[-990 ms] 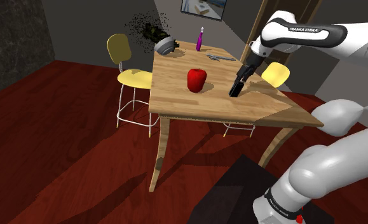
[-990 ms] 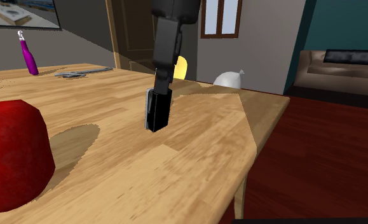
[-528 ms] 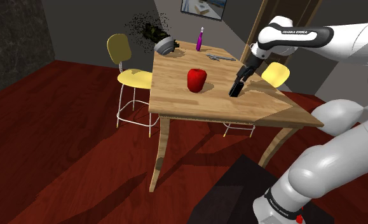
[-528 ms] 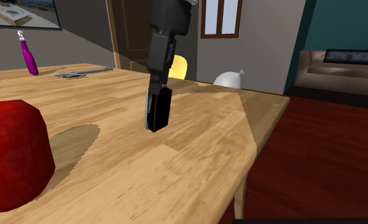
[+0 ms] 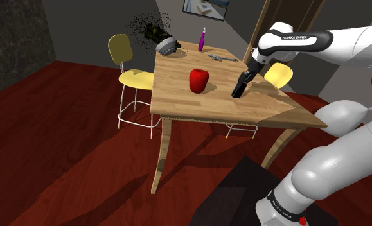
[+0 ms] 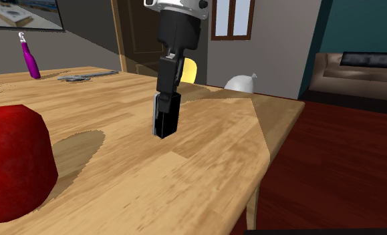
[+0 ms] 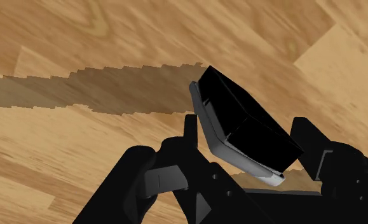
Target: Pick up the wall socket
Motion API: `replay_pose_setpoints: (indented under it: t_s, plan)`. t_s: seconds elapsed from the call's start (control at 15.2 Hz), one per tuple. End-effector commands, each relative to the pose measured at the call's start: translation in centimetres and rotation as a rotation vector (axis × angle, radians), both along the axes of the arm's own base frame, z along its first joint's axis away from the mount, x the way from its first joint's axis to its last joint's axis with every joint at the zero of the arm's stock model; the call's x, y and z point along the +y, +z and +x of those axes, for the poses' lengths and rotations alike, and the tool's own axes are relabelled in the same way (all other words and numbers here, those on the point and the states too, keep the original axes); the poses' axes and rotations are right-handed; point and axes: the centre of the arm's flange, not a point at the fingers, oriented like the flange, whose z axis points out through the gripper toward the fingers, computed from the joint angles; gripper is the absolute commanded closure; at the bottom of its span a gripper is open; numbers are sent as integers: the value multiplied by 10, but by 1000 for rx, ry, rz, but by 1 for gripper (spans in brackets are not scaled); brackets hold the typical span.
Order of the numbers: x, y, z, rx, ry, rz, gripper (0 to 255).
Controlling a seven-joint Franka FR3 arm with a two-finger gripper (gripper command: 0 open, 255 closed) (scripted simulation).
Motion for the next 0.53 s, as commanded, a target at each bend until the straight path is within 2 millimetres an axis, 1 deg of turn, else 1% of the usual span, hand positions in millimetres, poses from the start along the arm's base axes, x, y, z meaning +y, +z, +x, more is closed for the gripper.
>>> replay_pose_setpoints:
  t_s: [0.0,0.4,0.46]
  plan:
    - [0,-1,0,1,1,1,255]
    - [0,-1,0,1,1,1,255]
    - [0,4,0,1,1,1,255]
